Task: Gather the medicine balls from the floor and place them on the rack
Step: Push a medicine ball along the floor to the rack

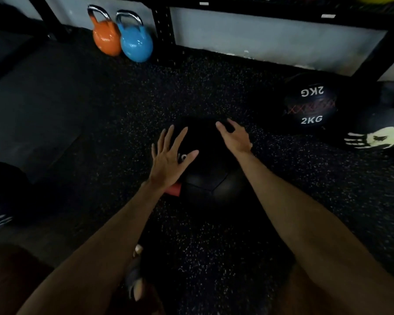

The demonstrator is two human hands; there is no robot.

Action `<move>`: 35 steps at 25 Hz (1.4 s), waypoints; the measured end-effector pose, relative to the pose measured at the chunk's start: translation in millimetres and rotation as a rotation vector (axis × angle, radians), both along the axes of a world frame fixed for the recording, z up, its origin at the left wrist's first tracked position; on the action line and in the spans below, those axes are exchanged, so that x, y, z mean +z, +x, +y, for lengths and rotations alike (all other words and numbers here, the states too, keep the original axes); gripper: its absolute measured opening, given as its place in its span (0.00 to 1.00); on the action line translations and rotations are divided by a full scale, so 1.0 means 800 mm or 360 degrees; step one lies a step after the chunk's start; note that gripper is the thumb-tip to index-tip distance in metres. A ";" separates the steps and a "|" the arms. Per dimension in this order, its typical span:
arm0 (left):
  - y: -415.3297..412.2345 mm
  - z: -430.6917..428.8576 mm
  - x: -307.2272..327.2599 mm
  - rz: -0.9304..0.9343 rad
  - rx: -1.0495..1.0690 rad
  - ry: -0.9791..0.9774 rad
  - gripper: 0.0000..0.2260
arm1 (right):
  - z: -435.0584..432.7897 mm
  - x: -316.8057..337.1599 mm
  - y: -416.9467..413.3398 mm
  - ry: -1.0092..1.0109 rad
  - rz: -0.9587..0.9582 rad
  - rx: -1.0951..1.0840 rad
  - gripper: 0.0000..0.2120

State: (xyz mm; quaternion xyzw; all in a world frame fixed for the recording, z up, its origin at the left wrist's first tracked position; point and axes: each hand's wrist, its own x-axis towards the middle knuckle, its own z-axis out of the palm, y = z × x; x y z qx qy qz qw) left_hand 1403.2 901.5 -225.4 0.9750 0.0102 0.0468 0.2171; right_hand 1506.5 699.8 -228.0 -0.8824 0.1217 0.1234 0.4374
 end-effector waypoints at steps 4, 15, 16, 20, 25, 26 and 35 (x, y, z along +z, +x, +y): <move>0.074 -0.028 0.001 -0.0080 0.0044 0.0087 0.33 | -0.022 -0.005 0.053 0.0217 -0.0017 -0.0205 0.29; 0.294 -0.045 0.026 0.0428 -0.0074 -0.0062 0.32 | 0.046 -0.014 -0.012 -0.0388 -0.0666 -0.0576 0.30; 0.312 -0.045 0.028 0.0471 -0.0069 -0.0095 0.31 | 0.065 -0.020 -0.033 -0.0493 -0.0692 -0.0579 0.31; 0.359 -0.041 0.024 0.0478 -0.0064 -0.0291 0.23 | 0.078 -0.028 -0.020 -0.0625 -0.0658 -0.0636 0.33; 0.342 -0.025 0.015 0.0018 -0.0473 -0.0375 0.24 | 0.034 -0.014 0.072 -0.0570 -0.0528 -0.0658 0.32; 0.323 -0.017 0.007 -0.0075 -0.0553 -0.0294 0.27 | 0.023 -0.012 0.092 -0.0524 -0.0476 -0.0676 0.31; 0.375 -0.023 -0.013 0.0266 -0.0491 -0.0324 0.33 | -0.029 0.006 0.238 -0.0377 -0.0431 -0.0692 0.28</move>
